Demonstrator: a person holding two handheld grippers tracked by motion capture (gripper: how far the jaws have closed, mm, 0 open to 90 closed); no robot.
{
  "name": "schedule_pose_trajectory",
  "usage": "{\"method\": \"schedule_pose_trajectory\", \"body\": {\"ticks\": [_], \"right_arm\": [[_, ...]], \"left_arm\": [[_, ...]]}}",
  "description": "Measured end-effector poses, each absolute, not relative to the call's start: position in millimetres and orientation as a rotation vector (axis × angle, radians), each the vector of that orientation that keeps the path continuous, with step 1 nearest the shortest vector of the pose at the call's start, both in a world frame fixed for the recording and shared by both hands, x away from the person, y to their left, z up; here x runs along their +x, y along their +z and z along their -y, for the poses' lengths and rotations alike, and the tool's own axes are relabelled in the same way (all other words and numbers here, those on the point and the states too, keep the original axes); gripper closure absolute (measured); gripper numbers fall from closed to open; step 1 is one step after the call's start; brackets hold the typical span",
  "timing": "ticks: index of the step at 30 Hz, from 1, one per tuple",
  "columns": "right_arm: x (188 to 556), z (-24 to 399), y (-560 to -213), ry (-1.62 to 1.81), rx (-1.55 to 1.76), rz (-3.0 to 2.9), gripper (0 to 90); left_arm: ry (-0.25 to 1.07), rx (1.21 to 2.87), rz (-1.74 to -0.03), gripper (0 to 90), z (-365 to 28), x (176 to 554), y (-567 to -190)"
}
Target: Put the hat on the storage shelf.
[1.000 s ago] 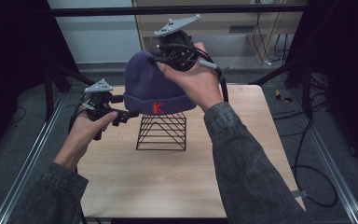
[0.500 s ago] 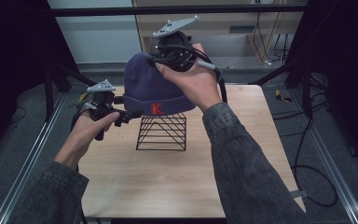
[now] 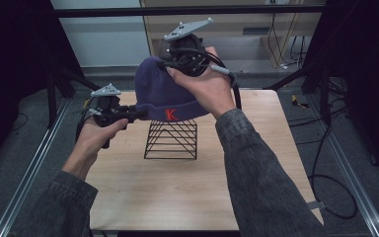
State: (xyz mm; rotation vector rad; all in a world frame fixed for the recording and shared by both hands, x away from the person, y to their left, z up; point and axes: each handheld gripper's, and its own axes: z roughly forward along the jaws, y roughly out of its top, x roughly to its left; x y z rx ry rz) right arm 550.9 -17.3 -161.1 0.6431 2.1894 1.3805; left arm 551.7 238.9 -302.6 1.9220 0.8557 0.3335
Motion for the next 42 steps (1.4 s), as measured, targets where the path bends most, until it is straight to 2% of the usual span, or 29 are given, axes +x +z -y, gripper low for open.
{"method": "schedule_pose_trajectory", "body": {"ticks": [3, 11, 42], "right_arm": [[553.6, 19.8, -162.7, 1.377, 0.652, -2.185, 81.0], [560.8, 26.5, -165.8, 1.375, 0.683, -2.164, 80.7], [583.6, 36.1, -211.9, 1.284, 0.796, -2.239, 79.7]], "left_arm": [[0.365, 1.937, -0.848, 70.6, -236.2, 549.8, -301.2], [0.467, 1.925, -0.877, 71.7, -235.9, 546.7, -292.8], [0.498, 2.003, -0.911, 71.8, -240.6, 552.3, -313.3]]}}
